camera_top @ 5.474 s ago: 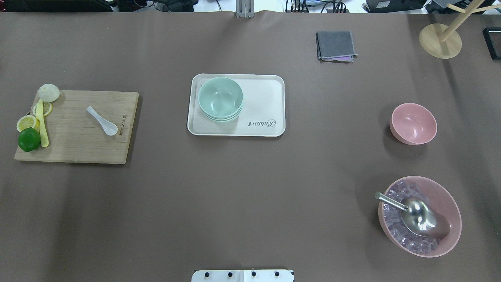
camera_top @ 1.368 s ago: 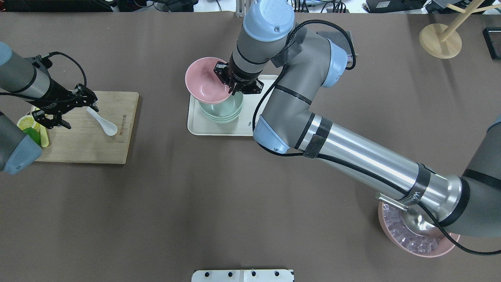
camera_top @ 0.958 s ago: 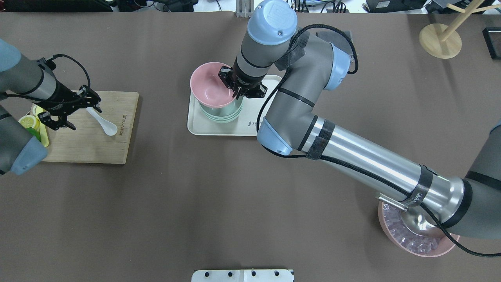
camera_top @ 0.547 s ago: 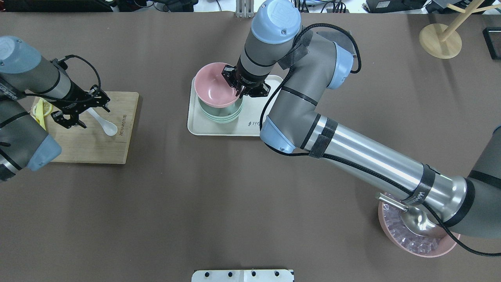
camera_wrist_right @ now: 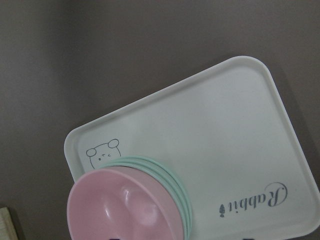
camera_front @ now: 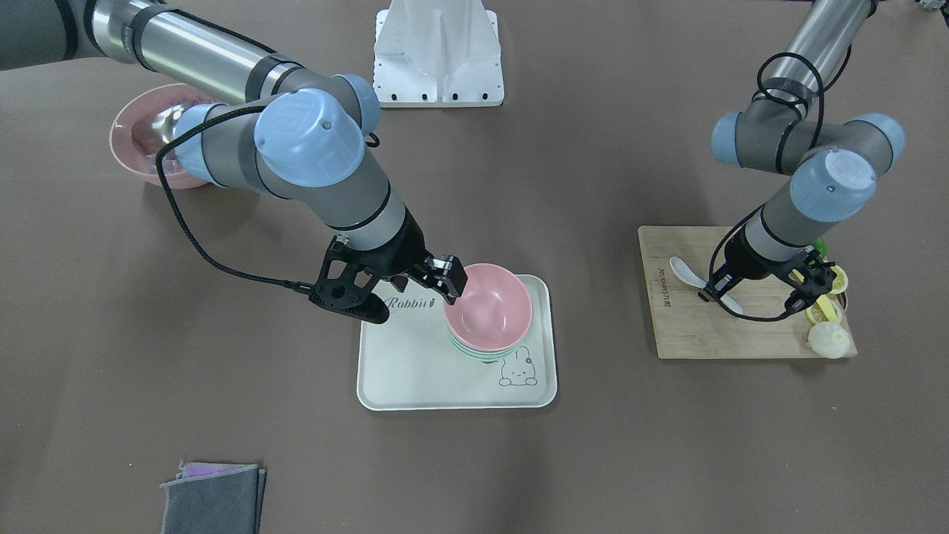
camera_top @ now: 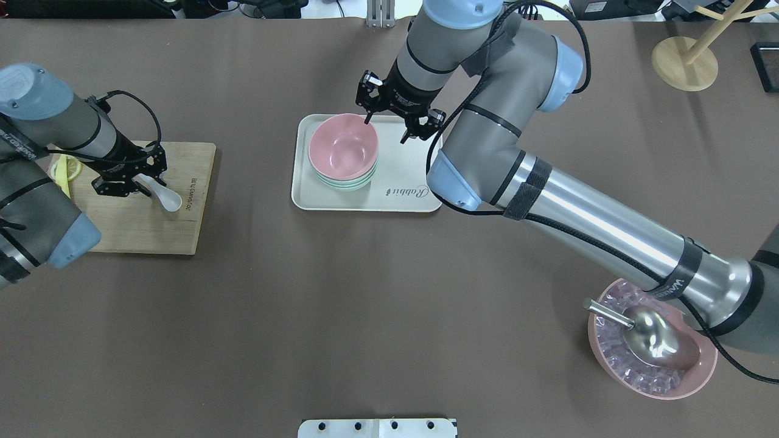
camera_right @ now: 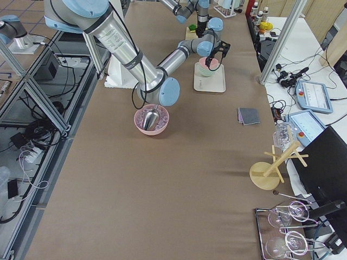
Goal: Stack pink bowl on green and place spoon
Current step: 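Release pink bowl, lift right gripper while left gripper grasps white spoon, then carry white spoon with left gripper toward pink bowl while right arm withdraws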
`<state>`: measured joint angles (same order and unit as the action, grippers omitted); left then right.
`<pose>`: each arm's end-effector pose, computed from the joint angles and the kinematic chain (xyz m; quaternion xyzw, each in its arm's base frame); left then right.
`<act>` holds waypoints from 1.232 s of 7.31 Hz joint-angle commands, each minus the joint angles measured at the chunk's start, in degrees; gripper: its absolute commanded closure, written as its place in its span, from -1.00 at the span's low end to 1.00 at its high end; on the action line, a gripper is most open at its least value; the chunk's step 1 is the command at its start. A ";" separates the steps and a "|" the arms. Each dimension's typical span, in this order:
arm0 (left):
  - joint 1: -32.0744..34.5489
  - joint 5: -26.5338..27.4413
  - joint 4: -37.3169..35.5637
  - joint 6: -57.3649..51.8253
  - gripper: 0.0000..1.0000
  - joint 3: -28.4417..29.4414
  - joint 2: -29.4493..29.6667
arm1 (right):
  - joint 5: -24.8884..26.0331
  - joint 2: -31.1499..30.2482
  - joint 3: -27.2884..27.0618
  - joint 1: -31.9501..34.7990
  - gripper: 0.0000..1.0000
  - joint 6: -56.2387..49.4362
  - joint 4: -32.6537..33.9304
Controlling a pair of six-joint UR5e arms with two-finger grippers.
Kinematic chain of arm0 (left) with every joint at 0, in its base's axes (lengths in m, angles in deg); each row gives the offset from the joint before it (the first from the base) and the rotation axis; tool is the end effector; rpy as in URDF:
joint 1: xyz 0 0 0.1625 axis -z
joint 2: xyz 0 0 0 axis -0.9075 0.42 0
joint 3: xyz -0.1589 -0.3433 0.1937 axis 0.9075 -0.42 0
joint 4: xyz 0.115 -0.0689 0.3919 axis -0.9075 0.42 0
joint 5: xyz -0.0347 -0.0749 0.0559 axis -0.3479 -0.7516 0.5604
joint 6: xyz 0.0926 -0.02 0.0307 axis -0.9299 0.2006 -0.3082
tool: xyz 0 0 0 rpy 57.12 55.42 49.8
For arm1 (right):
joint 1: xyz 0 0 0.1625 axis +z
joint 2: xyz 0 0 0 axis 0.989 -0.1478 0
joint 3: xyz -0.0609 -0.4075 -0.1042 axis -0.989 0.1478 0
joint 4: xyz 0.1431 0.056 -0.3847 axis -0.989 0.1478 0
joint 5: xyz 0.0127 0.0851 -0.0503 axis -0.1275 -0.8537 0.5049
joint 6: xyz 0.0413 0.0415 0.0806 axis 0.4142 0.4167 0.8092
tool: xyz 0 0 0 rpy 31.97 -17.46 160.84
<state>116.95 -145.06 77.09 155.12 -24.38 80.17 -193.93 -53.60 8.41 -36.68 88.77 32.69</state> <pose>0.3333 -0.5505 0.4930 -0.1128 0.3842 -0.3116 0.8617 -0.4824 -0.5881 0.1498 -0.0680 -0.5082 0.1879 0.8377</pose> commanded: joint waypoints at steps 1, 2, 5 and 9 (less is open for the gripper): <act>-0.02 -0.71 0.04 -0.02 1.00 -1.37 0.12 | -2.79 -4.34 -4.30 2.80 -1.00 -1.78 0.00; -0.02 -0.80 -0.75 -0.28 1.00 -3.38 2.12 | -3.84 -6.36 -5.62 4.20 -1.00 -2.66 0.00; -2.73 -1.42 -5.20 -0.02 1.00 -2.10 15.36 | -5.34 -20.93 -14.05 10.52 -1.00 -14.75 0.09; -6.51 1.56 -8.05 3.32 1.00 6.87 30.69 | -5.08 -33.33 -17.66 15.37 -1.00 -30.93 -0.26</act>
<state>111.63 -144.96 68.96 157.79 -19.59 107.70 -199.15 -82.67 -8.04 -22.69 63.00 32.61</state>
